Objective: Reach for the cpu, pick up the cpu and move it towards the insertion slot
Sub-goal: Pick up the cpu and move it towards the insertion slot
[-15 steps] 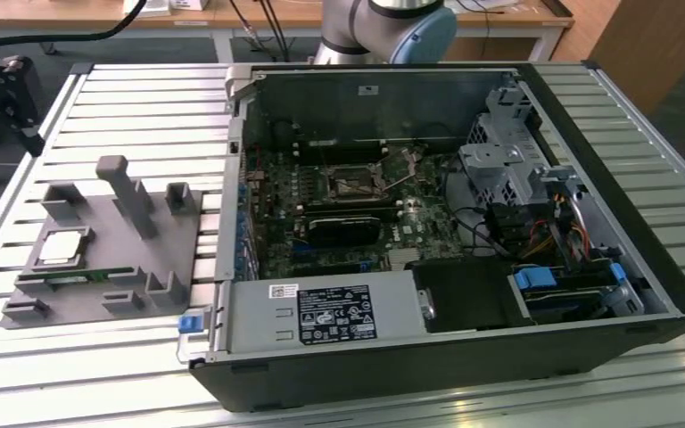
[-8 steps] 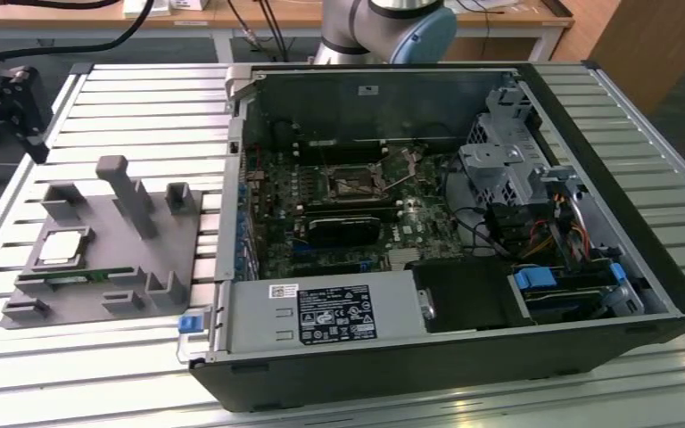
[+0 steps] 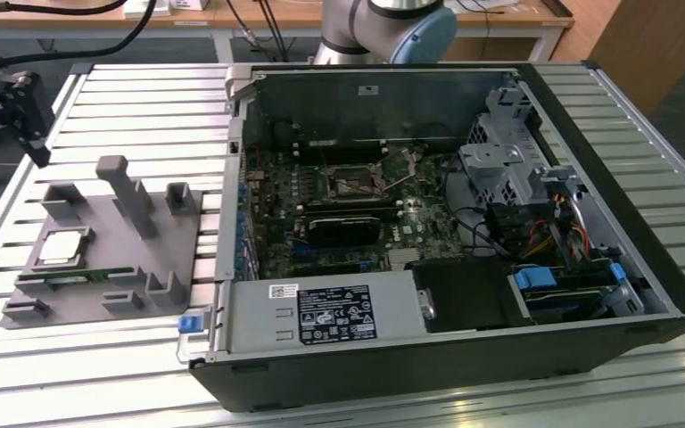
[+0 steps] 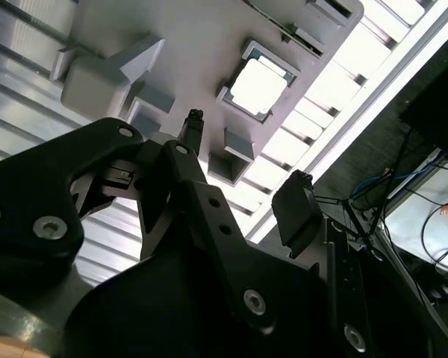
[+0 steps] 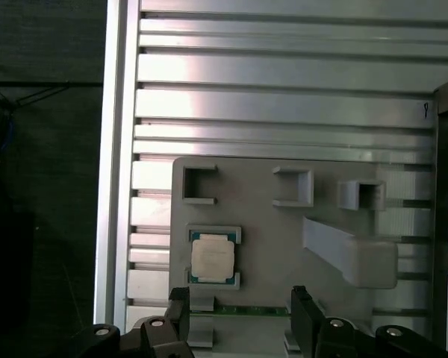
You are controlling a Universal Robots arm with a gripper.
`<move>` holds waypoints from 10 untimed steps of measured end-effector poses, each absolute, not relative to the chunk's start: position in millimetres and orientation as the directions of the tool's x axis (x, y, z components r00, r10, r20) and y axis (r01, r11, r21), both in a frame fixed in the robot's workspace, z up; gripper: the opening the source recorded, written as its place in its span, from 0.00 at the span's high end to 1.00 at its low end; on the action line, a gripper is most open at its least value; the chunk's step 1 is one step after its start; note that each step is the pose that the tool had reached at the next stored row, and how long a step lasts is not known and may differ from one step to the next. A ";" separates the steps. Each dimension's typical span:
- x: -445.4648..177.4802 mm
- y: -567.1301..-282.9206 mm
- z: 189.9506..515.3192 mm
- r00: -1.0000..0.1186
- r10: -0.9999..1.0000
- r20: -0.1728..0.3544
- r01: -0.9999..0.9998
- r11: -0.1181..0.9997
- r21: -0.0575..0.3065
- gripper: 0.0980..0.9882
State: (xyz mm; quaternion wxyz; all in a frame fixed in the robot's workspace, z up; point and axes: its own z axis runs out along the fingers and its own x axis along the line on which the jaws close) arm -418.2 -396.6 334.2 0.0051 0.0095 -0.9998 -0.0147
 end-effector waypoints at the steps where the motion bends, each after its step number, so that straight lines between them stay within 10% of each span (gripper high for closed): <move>1: -418.3 -396.6 333.8 -1.000 -0.019 0.010 -0.019 0.999 0.029 0.38; 10: -419.9 -396.6 330.5 -1.000 -0.019 0.010 -0.019 0.999 0.028 0.38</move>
